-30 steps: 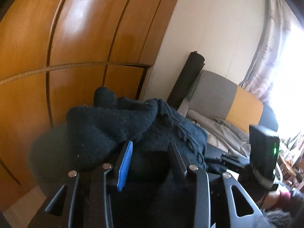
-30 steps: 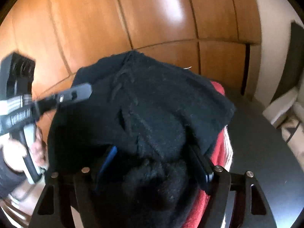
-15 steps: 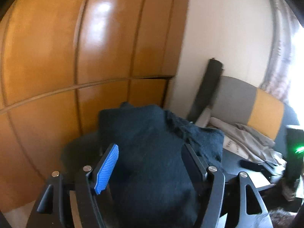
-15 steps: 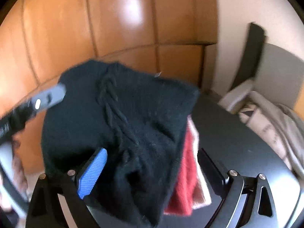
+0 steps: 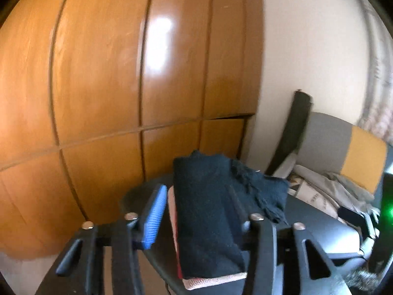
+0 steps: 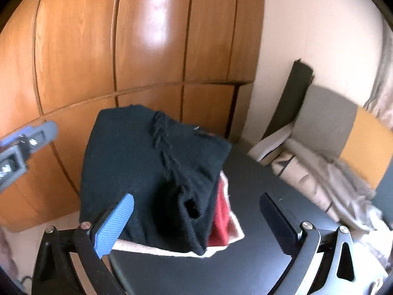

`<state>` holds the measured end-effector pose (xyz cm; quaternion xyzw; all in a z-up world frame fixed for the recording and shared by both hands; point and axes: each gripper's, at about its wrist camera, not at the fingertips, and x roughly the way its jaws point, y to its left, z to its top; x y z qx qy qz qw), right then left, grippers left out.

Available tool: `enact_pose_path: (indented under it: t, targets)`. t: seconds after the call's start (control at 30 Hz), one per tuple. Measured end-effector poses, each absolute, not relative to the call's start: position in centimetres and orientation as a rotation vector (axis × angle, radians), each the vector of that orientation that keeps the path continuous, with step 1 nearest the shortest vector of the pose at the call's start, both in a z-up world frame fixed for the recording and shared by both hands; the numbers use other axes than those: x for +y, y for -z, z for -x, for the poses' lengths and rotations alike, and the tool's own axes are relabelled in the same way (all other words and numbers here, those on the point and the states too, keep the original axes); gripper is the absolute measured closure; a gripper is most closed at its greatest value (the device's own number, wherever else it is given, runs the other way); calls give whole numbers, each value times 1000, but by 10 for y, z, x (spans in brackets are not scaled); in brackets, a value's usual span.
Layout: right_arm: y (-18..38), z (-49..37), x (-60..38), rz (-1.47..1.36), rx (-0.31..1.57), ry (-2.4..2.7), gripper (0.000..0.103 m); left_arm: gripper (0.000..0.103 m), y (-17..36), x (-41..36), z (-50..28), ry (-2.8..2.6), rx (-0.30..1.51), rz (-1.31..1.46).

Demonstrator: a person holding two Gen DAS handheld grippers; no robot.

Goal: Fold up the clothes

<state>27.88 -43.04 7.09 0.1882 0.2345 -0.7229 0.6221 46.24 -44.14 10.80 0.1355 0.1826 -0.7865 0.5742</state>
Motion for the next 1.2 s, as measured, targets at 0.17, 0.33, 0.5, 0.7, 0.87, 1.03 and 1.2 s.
enact_pose_path:
  t: [0.17,0.33,0.5,0.7,0.87,1.03,1.2]
  targets:
    - [-78,-285,-424,-440,511,1642,0,61,-103,-436,-455,1696,283,-420]
    - [-66,-300,-430,-357,555,1663,0,61,-94,-423,-452,1681,239,-444]
    - [-57,-306,-431,-378,589,1650,0,61,-90,-424,-462,1712,349,-414]
    - [-46,-304,-435,-411,613,1644,0,61,-88,-432,-464,1697,362,-413]
    - [-38,-304,-431,-435,631,1632,0,61,-83,-434,-466,1718,395,-412]
    - [-31,-306,-429,-447,661,1621,0,61,-81,-431,-470,1728,398,-389]
    - [-28,-303,-426,-460,664,1622,0,61,-82,-427,-468,1730,378,-383]
